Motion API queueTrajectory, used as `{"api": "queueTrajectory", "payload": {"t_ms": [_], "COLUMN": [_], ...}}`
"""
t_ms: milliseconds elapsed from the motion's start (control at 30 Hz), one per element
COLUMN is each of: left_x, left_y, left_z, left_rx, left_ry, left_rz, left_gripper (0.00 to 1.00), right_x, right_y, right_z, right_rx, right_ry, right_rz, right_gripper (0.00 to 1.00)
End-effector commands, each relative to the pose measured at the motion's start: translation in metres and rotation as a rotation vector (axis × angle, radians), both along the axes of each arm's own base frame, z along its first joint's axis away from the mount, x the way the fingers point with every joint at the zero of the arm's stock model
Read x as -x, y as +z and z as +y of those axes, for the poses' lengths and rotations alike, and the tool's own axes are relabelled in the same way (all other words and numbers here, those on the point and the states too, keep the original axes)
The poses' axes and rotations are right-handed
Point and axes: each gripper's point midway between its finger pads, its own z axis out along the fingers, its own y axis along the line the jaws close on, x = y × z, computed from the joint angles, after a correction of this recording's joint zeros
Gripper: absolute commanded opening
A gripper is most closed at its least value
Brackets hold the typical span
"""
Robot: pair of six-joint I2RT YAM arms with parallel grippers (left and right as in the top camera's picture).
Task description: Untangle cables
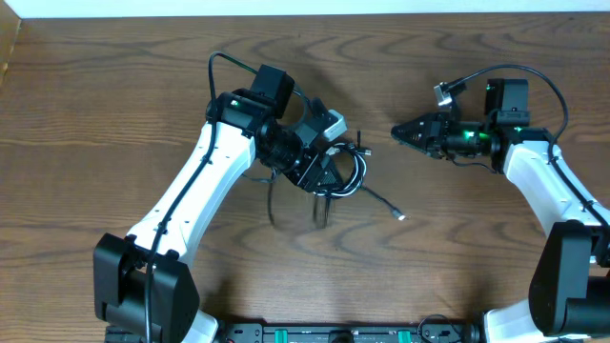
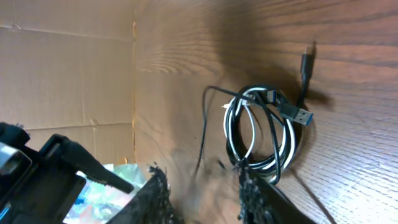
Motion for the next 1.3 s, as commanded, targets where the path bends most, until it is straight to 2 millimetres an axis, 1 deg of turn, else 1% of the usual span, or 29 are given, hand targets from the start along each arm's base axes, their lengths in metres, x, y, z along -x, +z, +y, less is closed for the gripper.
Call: {"api": "queueTrajectory", "payload": {"t_ms": [0, 33, 100, 233, 300, 333, 367, 400, 467, 567, 633, 667, 733, 800, 867, 933, 1033, 1133, 1267], "left_x": [-0.007, -0.009, -0.013, -0.025, -0.031, -0.033, -0.031, -0.029, -0.018, 0.005, 0.023, 0.029, 0.039, 0.044, 0.042, 0.039, 0.035, 0.035, 0.016], "left_y": [-0.002, -0.002, -0.009, -0.038, -0.049, -0.054, -0.058, -0.059, -0.061, -0.067, -0.074, -0.079, -0.087, -0.091, -0.093, -0.094, -0.093, -0.093, -0.099], "left_z": [-0.002, -0.002, 0.003, 0.034, 0.052, 0.065, 0.075, 0.079, 0.087, 0.094, 0.099, 0.101, 0.100, 0.085, 0.067, 0.063, 0.059, 0.057, 0.053], "left_rx": [0.001, -0.001, -0.052, -0.280, -0.393, -0.460, -0.511, -0.529, -0.562, -0.619, -0.664, -0.684, -0.689, -0.621, -0.522, -0.497, -0.476, -0.475, -0.431], "left_ry": [0.044, 0.051, 0.078, 0.237, 0.361, 0.443, 0.509, 0.534, 0.600, 0.687, 0.747, 0.774, 0.816, 0.830, 0.852, 0.888, 0.901, 0.893, 0.898], "left_rz": [0.015, 0.009, 0.000, 0.035, 0.067, 0.091, 0.122, 0.142, 0.229, 0.375, 0.473, 0.509, 0.575, 0.658, 0.735, 0.763, 0.762, 0.760, 0.665], "left_gripper": [0.52, 0.53, 0.56, 0.55, 0.47, 0.43, 0.43, 0.43, 0.43, 0.43, 0.43, 0.43, 0.43, 0.43, 0.43, 0.43, 0.43, 0.43, 0.43], "right_x": [0.007, 0.009, 0.014, 0.025, 0.033, 0.037, 0.044, 0.046, 0.052, 0.064, 0.073, 0.077, 0.083, 0.086, 0.089, 0.092, 0.093, 0.096, 0.100], "right_y": [0.001, 0.000, -0.005, -0.017, -0.021, -0.022, -0.025, -0.026, -0.036, -0.056, -0.063, -0.064, -0.067, -0.072, -0.076, -0.077, -0.078, -0.085, -0.090], "right_z": [0.010, 0.013, 0.019, 0.033, 0.046, 0.053, 0.064, 0.067, 0.077, 0.082, 0.089, 0.093, 0.102, 0.108, 0.114, 0.118, 0.120, 0.112, 0.107], "right_rx": [-0.010, -0.007, 0.012, 0.083, 0.104, 0.113, 0.131, 0.142, 0.211, 0.350, 0.404, 0.411, 0.423, 0.445, 0.465, 0.465, 0.469, 0.520, 0.536], "right_ry": [0.039, 0.047, 0.056, 0.090, 0.129, 0.148, 0.176, 0.184, 0.194, 0.187, 0.198, 0.213, 0.230, 0.222, 0.224, 0.237, 0.243, 0.229, 0.214], "right_rz": [-0.003, 0.005, 0.030, 0.052, 0.052, 0.053, 0.050, 0.049, 0.060, 0.091, 0.107, 0.103, 0.103, 0.113, 0.116, 0.111, 0.107, 0.130, 0.163], "right_gripper": [0.32, 0.32, 0.33, 0.33, 0.33, 0.33, 0.33, 0.33, 0.33, 0.32, 0.31, 0.33, 0.33, 0.34, 0.36, 0.36, 0.32, 0.29, 0.29]}}
